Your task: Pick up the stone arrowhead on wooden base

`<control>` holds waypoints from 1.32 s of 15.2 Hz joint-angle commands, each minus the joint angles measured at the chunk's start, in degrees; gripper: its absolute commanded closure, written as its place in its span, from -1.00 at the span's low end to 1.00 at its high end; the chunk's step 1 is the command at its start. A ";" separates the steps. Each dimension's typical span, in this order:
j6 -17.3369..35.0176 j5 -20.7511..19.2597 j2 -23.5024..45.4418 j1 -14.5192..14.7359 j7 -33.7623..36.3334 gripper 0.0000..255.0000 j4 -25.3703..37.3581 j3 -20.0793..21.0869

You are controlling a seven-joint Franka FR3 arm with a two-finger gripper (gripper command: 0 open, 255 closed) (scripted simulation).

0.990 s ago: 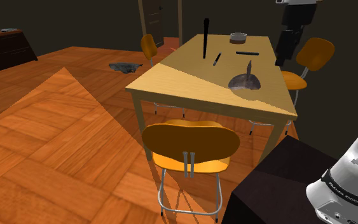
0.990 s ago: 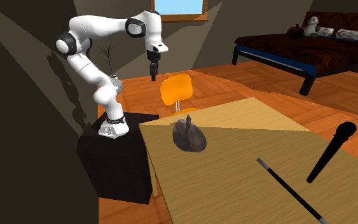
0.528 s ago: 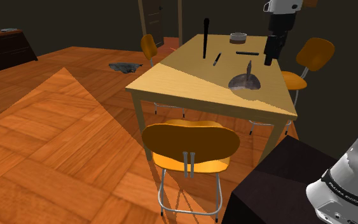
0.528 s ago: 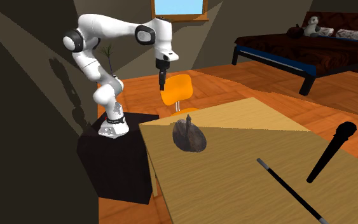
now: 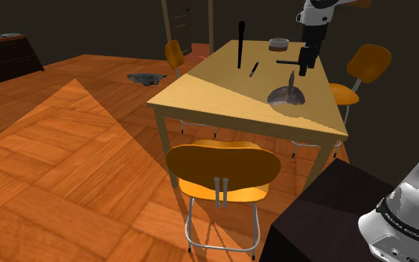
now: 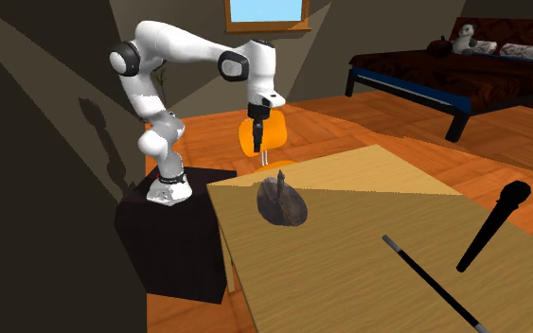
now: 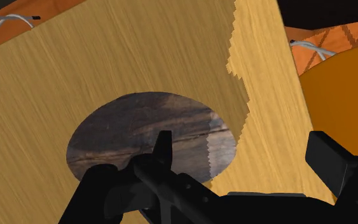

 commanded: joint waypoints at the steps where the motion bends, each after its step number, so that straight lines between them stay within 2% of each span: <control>1: 1.06 -0.38 4.11 -0.43 -1.67 -1.00 3.22 -0.93; 9: 3.56 -0.21 20.47 -2.76 -8.23 -1.00 17.86 -3.78; 17: 9.18 -0.23 21.40 -2.88 -7.75 -1.00 13.14 -3.80; 19: 9.18 -0.23 21.40 -2.88 -7.75 -1.00 13.14 -3.80; 20: 9.14 -0.24 21.29 -2.88 -7.75 1.00 13.07 -3.81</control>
